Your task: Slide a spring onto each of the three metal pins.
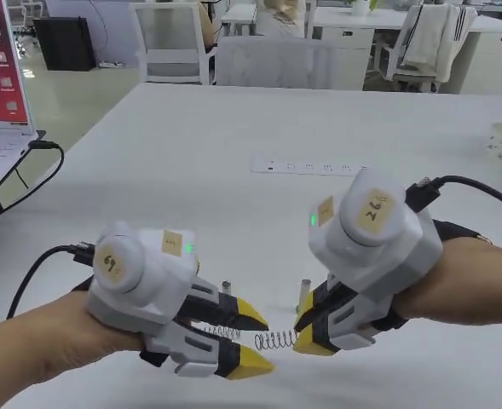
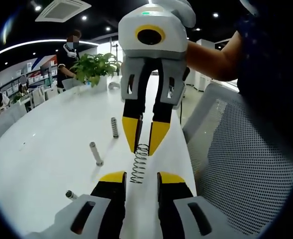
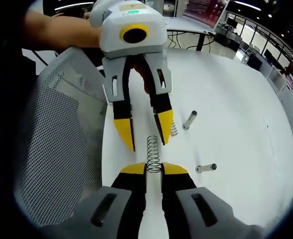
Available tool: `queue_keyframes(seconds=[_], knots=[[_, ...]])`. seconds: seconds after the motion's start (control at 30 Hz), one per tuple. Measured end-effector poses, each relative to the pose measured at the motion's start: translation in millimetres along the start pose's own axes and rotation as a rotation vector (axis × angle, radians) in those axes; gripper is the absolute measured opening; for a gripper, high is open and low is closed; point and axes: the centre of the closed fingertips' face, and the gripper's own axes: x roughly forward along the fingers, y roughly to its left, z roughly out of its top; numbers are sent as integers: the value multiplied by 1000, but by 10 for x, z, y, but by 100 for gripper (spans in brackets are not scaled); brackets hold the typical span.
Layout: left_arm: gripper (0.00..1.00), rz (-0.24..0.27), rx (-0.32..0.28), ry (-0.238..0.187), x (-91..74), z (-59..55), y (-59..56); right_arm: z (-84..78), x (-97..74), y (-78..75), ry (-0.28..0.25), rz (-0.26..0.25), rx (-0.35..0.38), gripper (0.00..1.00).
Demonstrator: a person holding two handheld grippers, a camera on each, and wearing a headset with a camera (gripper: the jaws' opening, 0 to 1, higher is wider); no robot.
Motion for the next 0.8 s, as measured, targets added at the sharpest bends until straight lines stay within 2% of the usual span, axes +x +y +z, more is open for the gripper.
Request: queue_keyframes(seconds=[0.3, 0.8], knots=[[9, 7, 8, -2, 11, -12, 10, 5, 6, 12, 3, 4, -5, 8], [3, 12, 35, 10, 25, -46, 31, 38, 13, 15, 0, 9, -7, 8]])
